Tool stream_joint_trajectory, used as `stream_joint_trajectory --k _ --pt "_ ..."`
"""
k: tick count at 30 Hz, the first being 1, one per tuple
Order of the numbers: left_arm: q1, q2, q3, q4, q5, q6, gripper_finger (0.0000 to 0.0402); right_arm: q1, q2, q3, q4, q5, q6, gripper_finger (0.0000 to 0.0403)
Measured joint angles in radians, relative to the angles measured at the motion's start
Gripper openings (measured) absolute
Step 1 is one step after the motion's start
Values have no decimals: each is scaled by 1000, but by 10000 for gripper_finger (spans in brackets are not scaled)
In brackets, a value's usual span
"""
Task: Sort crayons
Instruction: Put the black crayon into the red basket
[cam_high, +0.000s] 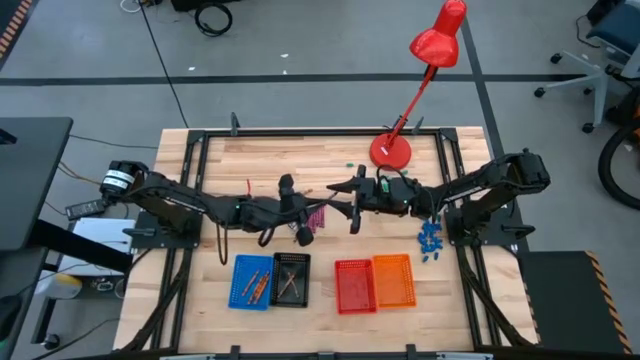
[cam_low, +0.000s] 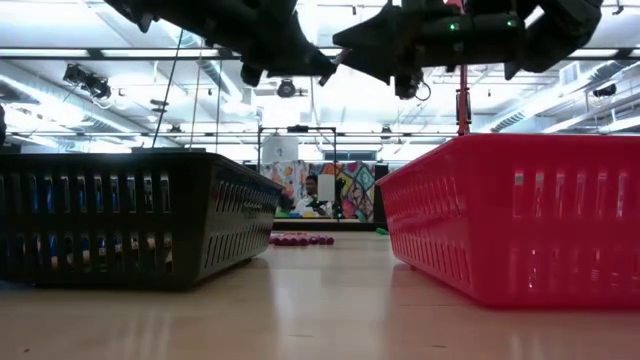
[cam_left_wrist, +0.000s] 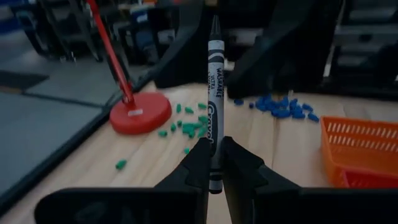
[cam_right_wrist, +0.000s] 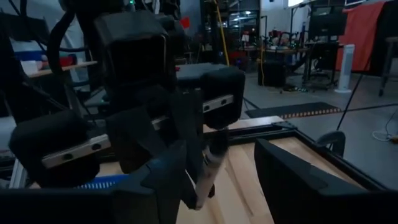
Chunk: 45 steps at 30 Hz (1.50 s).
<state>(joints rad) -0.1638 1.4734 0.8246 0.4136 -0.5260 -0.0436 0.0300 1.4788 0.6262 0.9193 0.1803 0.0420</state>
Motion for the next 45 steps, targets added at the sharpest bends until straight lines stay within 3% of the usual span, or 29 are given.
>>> stream_joint_trajectory --k 8,21,27,34,37,40,45 --pt "0 0 0 92 0 107 36 -1 0 3 21 -2 -35 159" --pt "11 0 0 88 -1 111 37 0 0 3 29 -6 -70 26" --pt "11 0 1 84 0 93 52 0 0 3 29 2 -69 32" --pt "11 0 2 -2 -5 155 150 -1 0 3 21 54 -72 41" --pt "10 0 1 -105 -61 193 175 -2 0 3 -19 102 -65 41" --pt "10 0 1 -197 -88 195 181 6 0 8 -123 172 -11 41" --pt "6 0 1 -344 -91 190 172 37 0 105 -453 186 164 42"
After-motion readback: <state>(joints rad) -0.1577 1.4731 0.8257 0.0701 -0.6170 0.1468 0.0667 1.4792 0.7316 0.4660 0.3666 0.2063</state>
